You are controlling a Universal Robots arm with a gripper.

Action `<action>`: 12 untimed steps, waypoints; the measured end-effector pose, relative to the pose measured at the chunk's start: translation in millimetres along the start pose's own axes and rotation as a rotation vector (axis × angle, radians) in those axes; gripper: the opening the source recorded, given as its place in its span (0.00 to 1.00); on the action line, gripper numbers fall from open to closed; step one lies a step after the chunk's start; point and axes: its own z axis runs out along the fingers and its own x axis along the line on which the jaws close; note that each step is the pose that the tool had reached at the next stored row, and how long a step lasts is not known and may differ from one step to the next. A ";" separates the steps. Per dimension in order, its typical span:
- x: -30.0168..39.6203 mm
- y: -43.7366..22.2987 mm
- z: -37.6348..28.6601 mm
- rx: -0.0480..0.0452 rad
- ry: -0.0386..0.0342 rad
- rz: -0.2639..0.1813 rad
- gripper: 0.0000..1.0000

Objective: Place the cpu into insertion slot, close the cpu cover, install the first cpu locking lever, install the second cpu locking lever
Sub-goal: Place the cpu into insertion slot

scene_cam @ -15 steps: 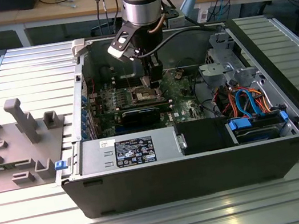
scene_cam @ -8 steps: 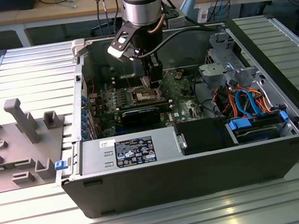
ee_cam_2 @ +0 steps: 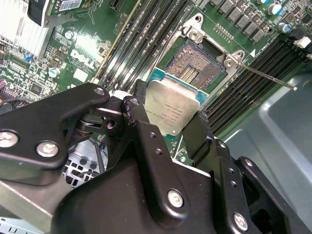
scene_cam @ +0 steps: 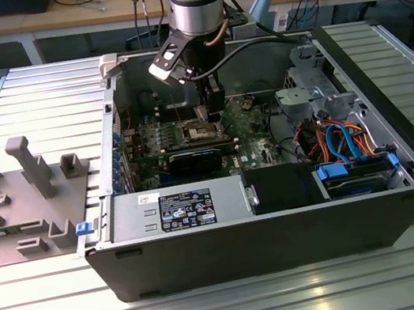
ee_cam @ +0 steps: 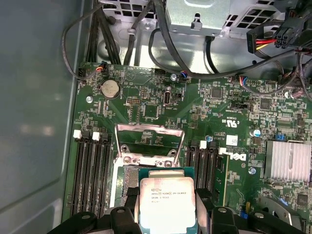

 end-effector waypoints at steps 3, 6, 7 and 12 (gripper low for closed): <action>0.0 0.0 0.0 0.0000 -0.0001 0.002 0.55; 0.0 0.0 0.1 0.0001 -0.0002 0.004 0.55; 0.0 0.0 0.1 0.0001 -0.0002 0.004 0.55; 0.0 0.0 0.1 0.0001 -0.0004 0.007 0.55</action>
